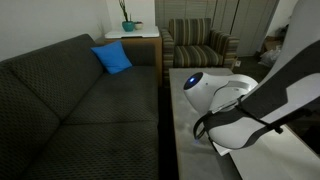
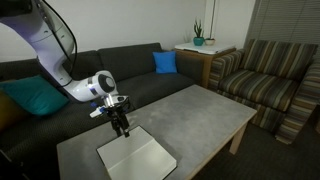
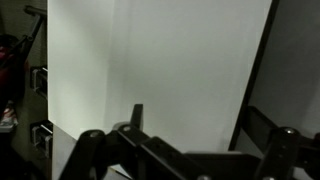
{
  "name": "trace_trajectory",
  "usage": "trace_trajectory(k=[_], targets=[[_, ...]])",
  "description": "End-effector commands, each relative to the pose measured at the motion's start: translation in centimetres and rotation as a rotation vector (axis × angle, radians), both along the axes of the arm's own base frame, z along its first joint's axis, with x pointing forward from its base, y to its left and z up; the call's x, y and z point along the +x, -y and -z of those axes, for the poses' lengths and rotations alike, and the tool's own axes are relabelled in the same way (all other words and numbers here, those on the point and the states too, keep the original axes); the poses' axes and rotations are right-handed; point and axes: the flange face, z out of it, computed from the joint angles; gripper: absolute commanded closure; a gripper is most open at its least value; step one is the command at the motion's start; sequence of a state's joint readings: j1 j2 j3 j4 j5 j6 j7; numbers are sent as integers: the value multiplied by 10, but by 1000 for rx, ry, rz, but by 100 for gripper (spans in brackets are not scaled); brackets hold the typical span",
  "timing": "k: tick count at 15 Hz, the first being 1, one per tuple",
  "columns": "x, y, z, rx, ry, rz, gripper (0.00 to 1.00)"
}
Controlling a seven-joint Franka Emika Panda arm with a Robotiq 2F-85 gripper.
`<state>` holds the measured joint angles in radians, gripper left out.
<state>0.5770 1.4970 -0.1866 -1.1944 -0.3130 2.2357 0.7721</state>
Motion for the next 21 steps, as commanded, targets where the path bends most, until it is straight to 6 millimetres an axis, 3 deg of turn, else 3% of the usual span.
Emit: trace_trajectory(k=[1,10,21], targets=[[13,8,-9,-52,37,-7,0],[43,48,-24,-136,92,59,0],[54,61,-51,-236,44,292,0]])
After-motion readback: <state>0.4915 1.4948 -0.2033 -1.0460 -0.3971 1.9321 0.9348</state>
